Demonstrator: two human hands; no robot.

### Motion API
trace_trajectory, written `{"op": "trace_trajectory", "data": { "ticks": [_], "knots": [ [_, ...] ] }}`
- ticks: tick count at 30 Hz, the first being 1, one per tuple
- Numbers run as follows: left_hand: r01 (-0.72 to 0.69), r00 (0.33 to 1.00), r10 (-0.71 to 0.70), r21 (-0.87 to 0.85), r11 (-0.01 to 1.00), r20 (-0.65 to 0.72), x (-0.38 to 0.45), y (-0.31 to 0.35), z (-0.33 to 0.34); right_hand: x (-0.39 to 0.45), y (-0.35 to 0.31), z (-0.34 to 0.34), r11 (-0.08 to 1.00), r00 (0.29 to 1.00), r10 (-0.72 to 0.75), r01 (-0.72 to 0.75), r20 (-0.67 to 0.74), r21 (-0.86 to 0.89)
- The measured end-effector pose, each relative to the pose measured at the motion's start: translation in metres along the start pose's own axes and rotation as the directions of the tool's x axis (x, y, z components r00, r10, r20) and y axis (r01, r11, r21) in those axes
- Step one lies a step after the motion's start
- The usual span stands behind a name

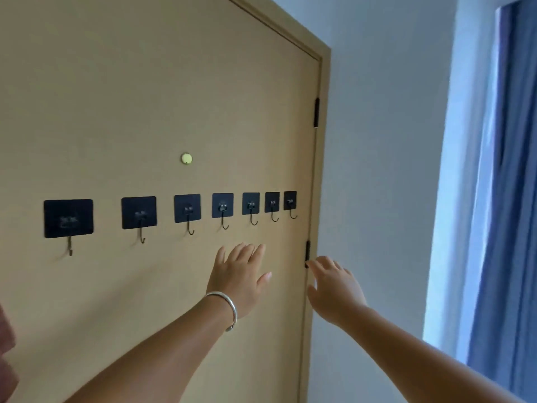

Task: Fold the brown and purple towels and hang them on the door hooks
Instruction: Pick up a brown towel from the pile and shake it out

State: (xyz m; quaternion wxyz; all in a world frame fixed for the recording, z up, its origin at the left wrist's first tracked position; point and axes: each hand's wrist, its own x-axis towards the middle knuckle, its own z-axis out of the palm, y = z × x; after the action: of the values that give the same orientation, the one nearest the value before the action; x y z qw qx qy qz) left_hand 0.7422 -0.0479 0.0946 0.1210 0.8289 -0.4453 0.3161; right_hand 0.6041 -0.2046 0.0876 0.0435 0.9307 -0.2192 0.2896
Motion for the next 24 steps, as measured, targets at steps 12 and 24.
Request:
{"op": "trace_trajectory", "data": {
  "ticks": [12, 24],
  "knots": [
    [-0.275, 0.954, 0.295, -0.235, 0.932, 0.050, 0.048, 0.263, 0.026, -0.122, 0.238, -0.086, 0.912, 0.937, 0.348, -0.347, -0.035, -0.220],
    [-0.592, 0.778, 0.618, -0.460, 0.662, -0.111, 0.025, 0.561, -0.011, -0.343, 0.392, -0.231, 0.605, 0.719, 0.649, -0.687, -0.250, -0.403]
  ]
}}
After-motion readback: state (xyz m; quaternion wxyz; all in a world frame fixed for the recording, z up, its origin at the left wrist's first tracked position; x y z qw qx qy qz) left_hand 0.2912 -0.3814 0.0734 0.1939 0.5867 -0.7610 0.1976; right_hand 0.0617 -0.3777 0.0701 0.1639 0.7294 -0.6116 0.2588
